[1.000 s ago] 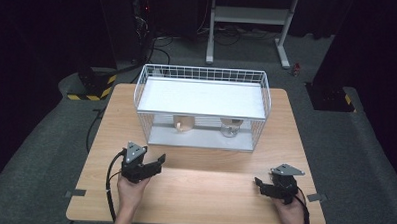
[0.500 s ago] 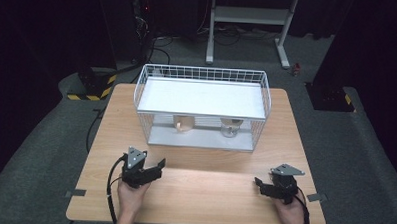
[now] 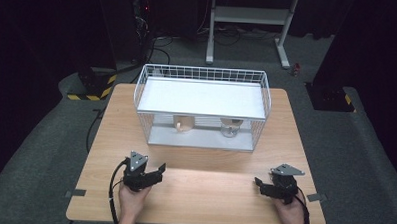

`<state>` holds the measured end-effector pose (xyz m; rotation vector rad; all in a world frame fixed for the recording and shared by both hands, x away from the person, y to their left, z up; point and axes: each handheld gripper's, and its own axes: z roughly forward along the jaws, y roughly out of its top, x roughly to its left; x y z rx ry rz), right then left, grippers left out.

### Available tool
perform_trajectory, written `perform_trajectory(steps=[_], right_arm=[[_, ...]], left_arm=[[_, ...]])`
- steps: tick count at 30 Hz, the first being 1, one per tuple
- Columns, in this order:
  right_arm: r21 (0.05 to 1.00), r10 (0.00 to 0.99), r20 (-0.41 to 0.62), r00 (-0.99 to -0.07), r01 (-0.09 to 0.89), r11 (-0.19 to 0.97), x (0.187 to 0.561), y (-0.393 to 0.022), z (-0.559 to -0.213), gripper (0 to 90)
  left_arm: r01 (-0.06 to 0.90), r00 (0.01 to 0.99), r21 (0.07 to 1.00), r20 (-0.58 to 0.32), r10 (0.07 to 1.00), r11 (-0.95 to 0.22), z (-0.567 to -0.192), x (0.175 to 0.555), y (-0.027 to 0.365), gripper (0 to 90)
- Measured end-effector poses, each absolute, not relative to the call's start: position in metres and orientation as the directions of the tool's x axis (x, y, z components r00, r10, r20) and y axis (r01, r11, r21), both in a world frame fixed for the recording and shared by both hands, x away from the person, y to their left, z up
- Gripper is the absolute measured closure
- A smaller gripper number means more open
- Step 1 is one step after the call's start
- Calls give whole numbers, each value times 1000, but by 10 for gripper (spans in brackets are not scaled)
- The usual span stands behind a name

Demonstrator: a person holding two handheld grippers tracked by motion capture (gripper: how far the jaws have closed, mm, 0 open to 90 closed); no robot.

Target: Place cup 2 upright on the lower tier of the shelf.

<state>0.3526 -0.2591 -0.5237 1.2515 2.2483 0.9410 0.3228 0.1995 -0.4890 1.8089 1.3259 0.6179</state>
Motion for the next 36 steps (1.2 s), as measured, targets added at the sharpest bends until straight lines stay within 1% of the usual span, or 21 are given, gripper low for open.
perform_trajectory(steps=[17, 25, 36], right_arm=[[719, 855, -17, -519, 587, 371, 353, -259, -524, 250], [719, 855, -17, -519, 587, 371, 353, -259, -524, 250], [719, 855, -18, -519, 587, 371, 353, -259, -524, 250]], left_arm=[[591, 307, 794, -61, 950, -141, -503, 330, 201, 258], [607, 290, 778, -26, 957, -162, -508, 338, 199, 257], [622, 268, 764, -4, 963, -169, -513, 344, 199, 258]])
